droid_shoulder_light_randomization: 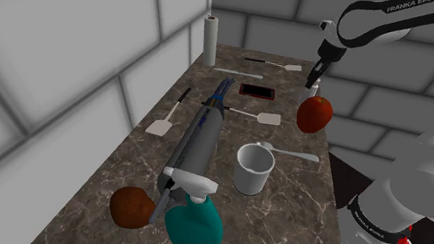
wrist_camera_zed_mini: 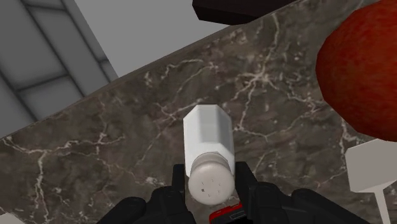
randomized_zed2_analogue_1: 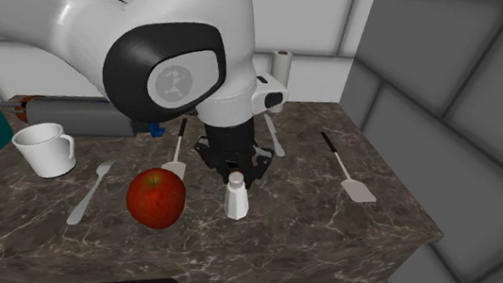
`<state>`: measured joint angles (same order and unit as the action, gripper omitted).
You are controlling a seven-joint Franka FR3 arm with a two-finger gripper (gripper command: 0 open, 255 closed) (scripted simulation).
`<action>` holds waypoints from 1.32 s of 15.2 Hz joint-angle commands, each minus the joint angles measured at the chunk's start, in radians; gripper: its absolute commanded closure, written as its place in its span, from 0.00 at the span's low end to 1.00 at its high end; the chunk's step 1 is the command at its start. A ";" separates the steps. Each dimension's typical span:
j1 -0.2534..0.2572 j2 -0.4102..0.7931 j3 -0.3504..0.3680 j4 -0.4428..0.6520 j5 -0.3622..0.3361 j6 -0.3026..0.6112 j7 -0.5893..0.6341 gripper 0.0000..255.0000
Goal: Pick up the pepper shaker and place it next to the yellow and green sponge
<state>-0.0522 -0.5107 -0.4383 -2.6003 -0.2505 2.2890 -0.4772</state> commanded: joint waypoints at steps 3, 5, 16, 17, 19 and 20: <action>0.001 -0.024 0.012 0.037 0.005 -0.061 0.001 1.00; 0.001 -0.034 0.018 0.057 0.008 -0.091 0.001 1.00; 0.007 -0.072 0.049 0.178 0.026 -0.249 0.000 1.00; 0.008 -0.074 0.051 0.190 0.027 -0.263 -0.001 1.00; 0.009 -0.076 0.056 0.214 0.031 -0.290 -0.001 1.00; 0.010 -0.077 0.058 0.227 0.032 -0.304 -0.002 1.00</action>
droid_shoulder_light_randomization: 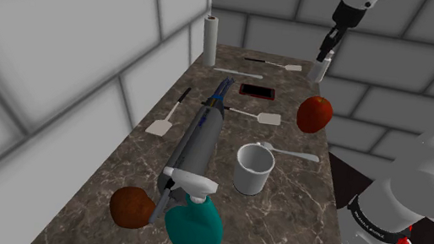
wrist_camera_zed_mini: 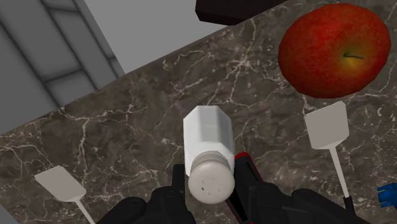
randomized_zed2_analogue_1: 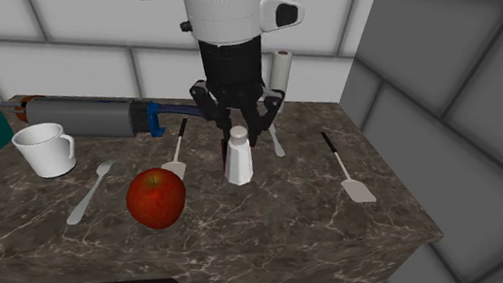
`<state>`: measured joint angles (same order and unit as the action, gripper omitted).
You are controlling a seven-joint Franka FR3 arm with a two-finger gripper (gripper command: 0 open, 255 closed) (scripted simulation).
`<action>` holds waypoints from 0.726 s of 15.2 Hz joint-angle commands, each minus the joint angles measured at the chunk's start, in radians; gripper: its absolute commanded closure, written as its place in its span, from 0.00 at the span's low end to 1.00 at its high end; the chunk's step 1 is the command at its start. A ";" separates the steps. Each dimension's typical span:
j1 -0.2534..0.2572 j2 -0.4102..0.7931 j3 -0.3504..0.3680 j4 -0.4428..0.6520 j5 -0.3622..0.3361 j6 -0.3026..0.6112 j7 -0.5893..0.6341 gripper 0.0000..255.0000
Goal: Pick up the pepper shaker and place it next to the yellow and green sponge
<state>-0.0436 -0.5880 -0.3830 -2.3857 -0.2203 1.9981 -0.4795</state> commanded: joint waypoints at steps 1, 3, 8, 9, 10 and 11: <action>0.002 -0.001 0.005 0.025 0.004 -0.027 0.000 1.00; 0.004 -0.001 0.009 0.051 0.008 -0.053 -0.001 1.00; 0.009 0.001 0.019 0.119 0.016 -0.119 -0.004 1.00; 0.010 0.002 0.021 0.134 0.018 -0.132 -0.004 1.00; 0.011 0.003 0.022 0.148 0.020 -0.145 -0.005 1.00; 0.012 0.005 0.024 0.162 0.022 -0.158 -0.006 1.00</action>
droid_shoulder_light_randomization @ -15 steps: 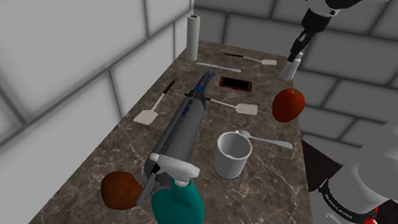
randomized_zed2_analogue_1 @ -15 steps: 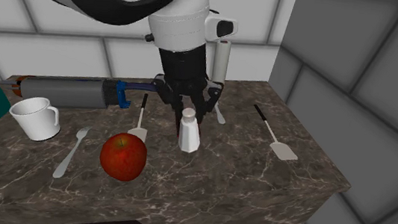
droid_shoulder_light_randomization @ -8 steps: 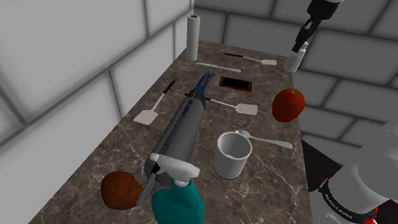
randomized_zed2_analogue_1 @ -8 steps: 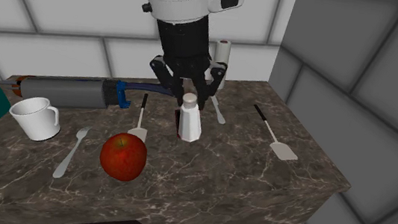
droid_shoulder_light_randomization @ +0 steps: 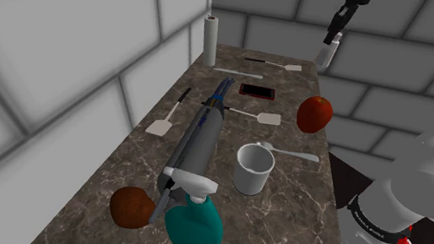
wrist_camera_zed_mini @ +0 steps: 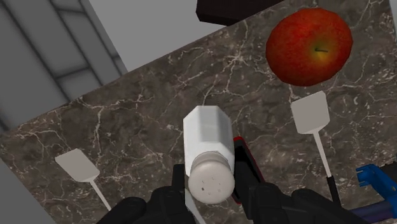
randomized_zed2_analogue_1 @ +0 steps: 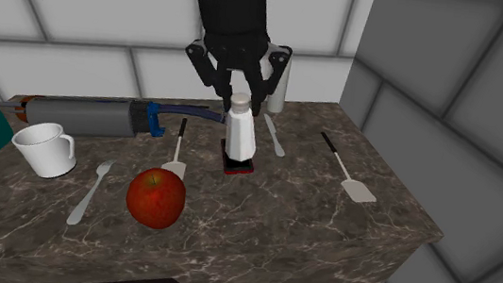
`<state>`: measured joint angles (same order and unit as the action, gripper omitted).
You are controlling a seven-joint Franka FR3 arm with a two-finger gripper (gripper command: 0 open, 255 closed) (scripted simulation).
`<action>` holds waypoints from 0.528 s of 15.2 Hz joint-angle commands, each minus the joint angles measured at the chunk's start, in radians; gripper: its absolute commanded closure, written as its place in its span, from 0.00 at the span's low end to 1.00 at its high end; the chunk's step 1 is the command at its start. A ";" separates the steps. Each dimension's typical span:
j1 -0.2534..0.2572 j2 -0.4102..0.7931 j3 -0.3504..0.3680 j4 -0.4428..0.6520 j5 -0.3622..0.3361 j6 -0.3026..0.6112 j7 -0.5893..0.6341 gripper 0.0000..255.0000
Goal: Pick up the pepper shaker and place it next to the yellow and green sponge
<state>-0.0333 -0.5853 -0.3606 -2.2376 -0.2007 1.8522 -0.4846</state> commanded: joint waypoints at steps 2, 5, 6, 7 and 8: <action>-0.002 -0.033 0.021 -0.011 -0.001 -0.025 0.017 1.00; -0.011 -0.139 0.078 -0.089 -0.001 -0.060 0.069 1.00; -0.012 -0.174 0.097 -0.113 0.002 -0.073 0.085 1.00; -0.014 -0.208 0.116 -0.136 0.007 -0.087 0.102 1.00; -0.014 -0.242 0.135 -0.157 0.012 -0.102 0.117 1.00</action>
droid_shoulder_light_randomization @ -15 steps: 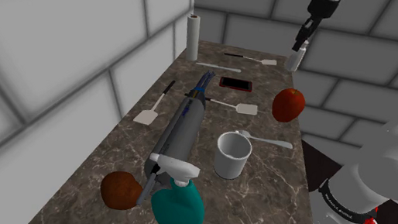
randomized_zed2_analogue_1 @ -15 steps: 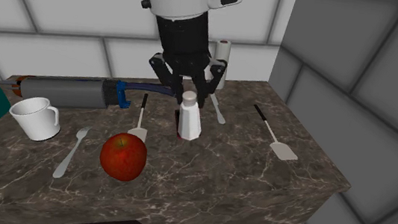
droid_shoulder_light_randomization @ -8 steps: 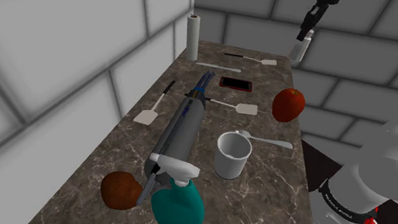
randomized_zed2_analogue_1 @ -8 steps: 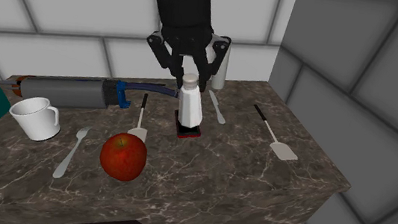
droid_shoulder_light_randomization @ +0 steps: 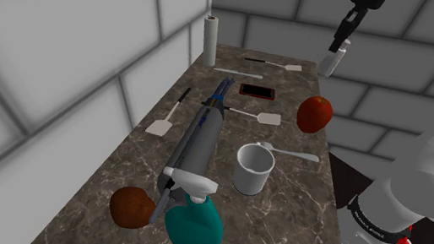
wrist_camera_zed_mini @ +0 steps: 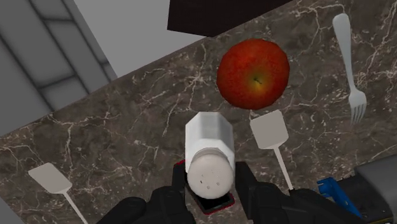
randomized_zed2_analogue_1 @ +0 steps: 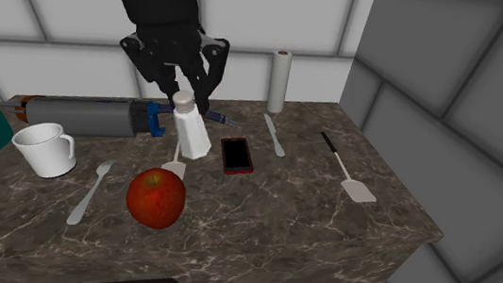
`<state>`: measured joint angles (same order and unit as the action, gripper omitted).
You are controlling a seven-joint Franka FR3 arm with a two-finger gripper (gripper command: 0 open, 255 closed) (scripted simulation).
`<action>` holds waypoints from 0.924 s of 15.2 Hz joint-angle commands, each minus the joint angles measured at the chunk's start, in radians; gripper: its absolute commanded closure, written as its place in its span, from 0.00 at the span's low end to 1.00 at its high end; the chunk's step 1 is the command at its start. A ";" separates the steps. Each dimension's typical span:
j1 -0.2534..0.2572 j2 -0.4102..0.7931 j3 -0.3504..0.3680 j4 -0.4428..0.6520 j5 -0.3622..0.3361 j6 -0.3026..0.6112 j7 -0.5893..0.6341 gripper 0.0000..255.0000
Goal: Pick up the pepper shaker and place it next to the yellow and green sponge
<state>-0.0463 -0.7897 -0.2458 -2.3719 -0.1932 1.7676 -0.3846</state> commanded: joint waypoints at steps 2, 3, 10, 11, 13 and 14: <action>-0.001 -0.105 0.059 -0.063 0.020 -0.050 0.049 1.00; 0.000 -0.138 0.079 -0.081 0.029 -0.067 0.065 1.00; 0.025 -0.351 0.225 -0.172 0.123 -0.200 0.178 1.00; 0.031 -0.378 0.247 -0.180 0.140 -0.220 0.195 1.00; 0.046 -0.430 0.291 -0.192 0.177 -0.262 0.231 1.00; 0.053 -0.454 0.314 -0.196 0.196 -0.282 0.250 1.00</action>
<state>0.0007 -1.2092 0.0497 -2.5621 -0.0134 1.5163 -0.1503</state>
